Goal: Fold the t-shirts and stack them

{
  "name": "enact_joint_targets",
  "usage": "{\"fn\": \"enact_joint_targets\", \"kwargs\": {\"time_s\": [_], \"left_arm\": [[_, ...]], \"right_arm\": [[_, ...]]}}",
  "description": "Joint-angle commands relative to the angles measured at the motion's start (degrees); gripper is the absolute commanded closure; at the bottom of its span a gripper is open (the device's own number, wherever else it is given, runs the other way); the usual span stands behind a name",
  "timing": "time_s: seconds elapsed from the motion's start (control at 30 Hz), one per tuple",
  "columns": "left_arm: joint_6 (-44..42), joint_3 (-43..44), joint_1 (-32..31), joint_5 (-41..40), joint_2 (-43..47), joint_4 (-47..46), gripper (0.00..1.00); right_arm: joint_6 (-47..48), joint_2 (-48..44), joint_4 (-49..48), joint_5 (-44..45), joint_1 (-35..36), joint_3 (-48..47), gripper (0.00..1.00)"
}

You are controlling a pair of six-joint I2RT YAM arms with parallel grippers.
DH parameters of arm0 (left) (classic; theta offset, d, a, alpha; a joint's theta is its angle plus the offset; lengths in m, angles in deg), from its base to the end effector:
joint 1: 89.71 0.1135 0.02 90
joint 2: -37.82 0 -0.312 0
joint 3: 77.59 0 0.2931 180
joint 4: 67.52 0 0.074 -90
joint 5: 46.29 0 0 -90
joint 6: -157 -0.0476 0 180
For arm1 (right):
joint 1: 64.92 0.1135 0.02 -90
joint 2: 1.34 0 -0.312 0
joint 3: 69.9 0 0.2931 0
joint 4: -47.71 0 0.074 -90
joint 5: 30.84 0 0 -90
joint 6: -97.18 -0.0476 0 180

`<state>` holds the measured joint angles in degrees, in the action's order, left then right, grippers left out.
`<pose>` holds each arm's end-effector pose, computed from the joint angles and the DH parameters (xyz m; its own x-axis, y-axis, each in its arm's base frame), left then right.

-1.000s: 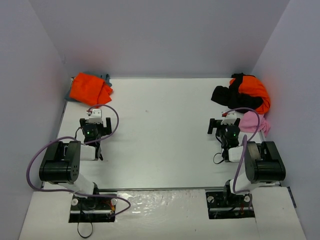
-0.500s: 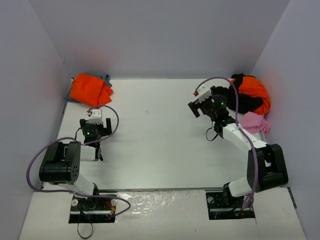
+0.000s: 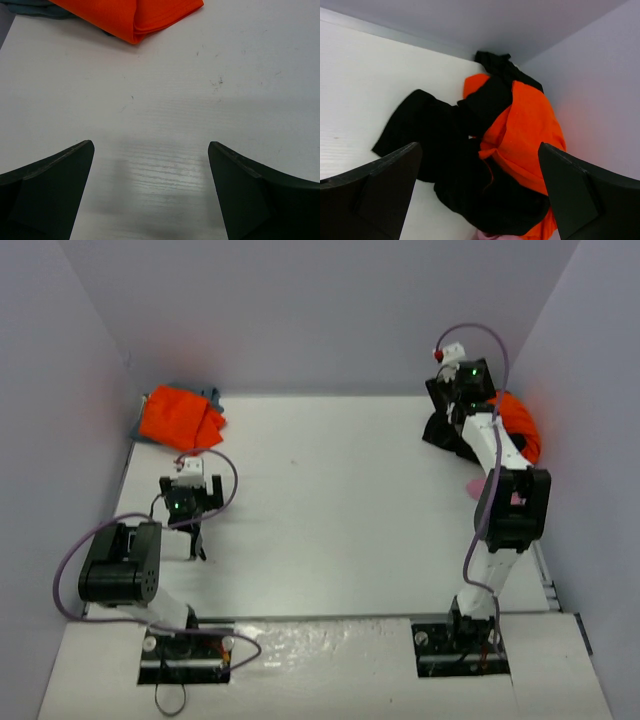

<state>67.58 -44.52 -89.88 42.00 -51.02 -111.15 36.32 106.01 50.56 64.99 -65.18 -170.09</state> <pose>0.2974 0.0005 0.1575 -0.2100 -0.0095 -0.9777 -0.0283 0.9996 -0.0036 0.5233 -0.0072 0.3537 -0.2027 -0.4835 -0.8515 0.0067 0.8689 -0.4950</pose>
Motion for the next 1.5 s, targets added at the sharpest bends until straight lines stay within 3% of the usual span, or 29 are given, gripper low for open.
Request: {"fn": "enact_joint_targets", "kwargs": {"time_s": [0.0, 0.23, 0.43, 0.73, 1.07, 1.3, 1.4, 1.47], "left_arm": [[-0.49, 1.77, -0.19, 0.13, 1.47, -3.09, 0.03], [-0.49, 1.86, -0.19, 0.13, 1.39, -3.09, 0.03], [-0.49, 1.77, -0.19, 0.11, 1.45, -3.15, 0.03], [-0.49, 1.86, -0.19, 0.05, 1.39, -3.09, 0.03], [-0.49, 1.77, -1.42, -2.76, 1.39, -3.17, 0.03], [-0.49, 1.77, -1.42, -2.68, 1.43, -3.13, 0.03], [-0.49, 1.77, -1.42, -2.68, 1.41, -3.09, 0.03], [-0.49, 1.77, -1.42, -2.68, 1.39, -3.09, 0.03]], "right_arm": [[-0.17, 5.83, 3.42, 7.10, -0.56, -7.79, 0.00], [-0.42, 11.60, 4.31, 13.69, -2.75, -17.90, 0.00], [-3.60, 16.98, 6.99, 16.92, -5.20, -24.60, 0.07], [-7.79, 15.17, 8.70, 14.66, -7.74, -20.79, 0.00], [-6.02, 21.42, 11.02, 18.51, -11.10, -26.86, 0.00], [-4.53, 27.64, 14.80, 16.69, -12.18, -31.50, 0.00], [-4.89, 28.44, 15.38, 14.83, -12.46, -31.68, 0.05], [-5.12, 30.28, 16.83, 13.75, -12.95, -33.28, 0.31]]}}
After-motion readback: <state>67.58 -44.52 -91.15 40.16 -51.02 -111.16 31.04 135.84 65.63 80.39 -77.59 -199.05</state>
